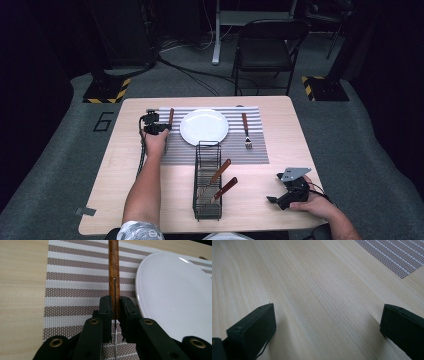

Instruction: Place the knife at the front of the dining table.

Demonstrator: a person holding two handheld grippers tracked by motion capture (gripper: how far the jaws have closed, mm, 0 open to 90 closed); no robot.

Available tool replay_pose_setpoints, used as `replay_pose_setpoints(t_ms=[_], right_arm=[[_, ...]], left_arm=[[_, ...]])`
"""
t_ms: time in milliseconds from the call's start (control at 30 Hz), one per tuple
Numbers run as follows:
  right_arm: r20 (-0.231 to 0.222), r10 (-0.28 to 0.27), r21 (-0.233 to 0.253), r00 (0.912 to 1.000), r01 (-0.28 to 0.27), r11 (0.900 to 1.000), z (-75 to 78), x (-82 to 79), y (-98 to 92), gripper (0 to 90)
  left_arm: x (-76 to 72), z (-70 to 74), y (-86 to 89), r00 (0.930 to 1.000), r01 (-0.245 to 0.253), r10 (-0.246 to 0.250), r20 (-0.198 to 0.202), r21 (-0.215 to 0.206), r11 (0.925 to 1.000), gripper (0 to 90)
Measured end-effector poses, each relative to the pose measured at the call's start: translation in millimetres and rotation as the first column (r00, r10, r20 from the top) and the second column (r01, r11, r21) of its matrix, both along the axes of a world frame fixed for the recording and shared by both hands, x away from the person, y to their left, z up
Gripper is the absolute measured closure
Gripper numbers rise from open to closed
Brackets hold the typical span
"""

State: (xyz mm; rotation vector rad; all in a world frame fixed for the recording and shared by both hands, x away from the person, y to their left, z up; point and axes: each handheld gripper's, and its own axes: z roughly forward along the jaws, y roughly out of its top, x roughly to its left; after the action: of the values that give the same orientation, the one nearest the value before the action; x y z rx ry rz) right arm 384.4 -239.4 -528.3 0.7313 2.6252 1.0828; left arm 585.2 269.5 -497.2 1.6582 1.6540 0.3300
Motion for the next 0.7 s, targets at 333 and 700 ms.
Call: replay_pose_setpoints(t_ms=[333, 700], right_arm=[[0.003, 0.002, -0.001, 1.0000, -0.002, 1.000, 0.0, 0.3, -0.1, 0.0], [-0.003, -0.004, 0.000, 1.0000, 0.004, 1.000, 0.0, -0.4, 0.0, 0.0]], left_arm=[[2.5, -6.0, 1.8, 0.9992, -0.032, 0.032, -0.022, -0.025, 0.9992, 80.3], [3.3, -12.6, 2.4, 0.9977, -0.053, 0.052, -0.042, -0.014, 0.9985, 80.4]])
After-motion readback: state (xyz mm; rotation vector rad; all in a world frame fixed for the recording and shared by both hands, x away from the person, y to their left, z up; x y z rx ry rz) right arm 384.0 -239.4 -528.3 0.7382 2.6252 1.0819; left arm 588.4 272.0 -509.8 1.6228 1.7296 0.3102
